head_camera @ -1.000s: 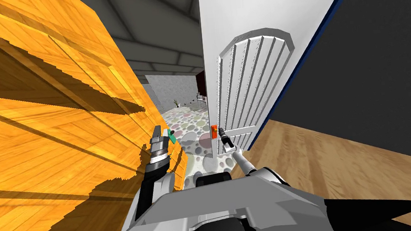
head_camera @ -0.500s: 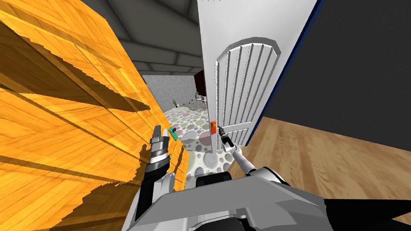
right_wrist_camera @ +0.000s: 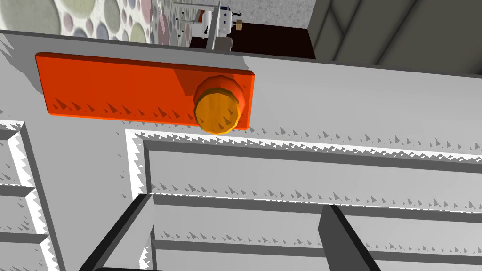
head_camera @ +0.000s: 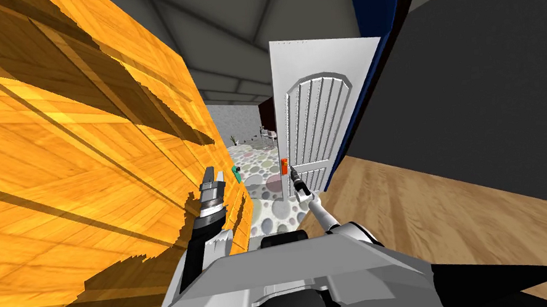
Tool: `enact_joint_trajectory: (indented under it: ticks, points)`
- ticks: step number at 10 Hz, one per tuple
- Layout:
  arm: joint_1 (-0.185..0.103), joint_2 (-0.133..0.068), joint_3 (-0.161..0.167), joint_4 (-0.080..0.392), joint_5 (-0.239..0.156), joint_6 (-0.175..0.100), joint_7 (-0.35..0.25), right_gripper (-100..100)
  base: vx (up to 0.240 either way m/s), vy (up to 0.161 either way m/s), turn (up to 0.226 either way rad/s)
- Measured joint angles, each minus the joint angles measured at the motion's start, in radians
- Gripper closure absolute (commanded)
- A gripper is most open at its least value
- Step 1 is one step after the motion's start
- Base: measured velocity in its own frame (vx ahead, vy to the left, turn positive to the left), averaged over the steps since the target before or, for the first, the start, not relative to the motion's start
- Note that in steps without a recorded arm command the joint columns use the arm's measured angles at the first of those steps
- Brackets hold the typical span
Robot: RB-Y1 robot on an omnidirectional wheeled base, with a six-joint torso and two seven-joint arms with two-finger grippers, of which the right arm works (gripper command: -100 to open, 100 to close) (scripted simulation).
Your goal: Push the door open
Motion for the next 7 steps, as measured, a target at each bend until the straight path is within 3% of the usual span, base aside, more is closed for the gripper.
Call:
enact_joint_trajectory:
  ticks: [4,7]
  points:
    - [0.002,-0.004,-0.006,0.001,0.003,-0.012,0.015,-100,0.215,0.007,0.008]
    - [0.000,0.019,-0.012,0.011,0.005,-0.026,0.026,-100,0.203,0.003,0.007]
